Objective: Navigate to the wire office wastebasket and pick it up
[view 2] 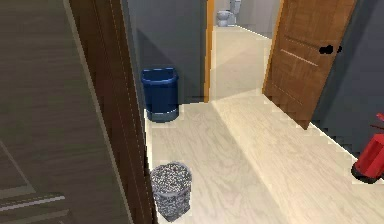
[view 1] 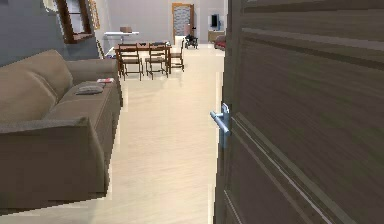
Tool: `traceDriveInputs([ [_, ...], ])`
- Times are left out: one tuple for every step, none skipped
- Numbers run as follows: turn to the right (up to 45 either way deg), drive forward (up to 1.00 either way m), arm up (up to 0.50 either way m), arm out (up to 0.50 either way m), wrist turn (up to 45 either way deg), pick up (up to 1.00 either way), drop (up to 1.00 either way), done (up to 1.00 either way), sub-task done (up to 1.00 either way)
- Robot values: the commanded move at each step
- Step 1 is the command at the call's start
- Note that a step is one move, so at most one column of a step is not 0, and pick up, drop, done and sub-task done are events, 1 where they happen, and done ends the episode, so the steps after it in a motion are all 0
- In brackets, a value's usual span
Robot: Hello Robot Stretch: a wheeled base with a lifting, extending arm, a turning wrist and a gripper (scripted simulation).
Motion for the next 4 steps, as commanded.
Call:
traceDriveInputs([
  [0.0,0.0,0.0,0.5,0.0,0.0,0.0,0.0,0.0],
  [0.0,0.0,0.0,0.0,45.0,0.0,0.0,0.0,0.0],
  [0.0,0.0,0.0,0.0,45.0,0.0,0.0,0.0,0.0],
  [0.0,0.0,0.0,0.0,45.0,0.0,0.0,0.0,0.0],
])
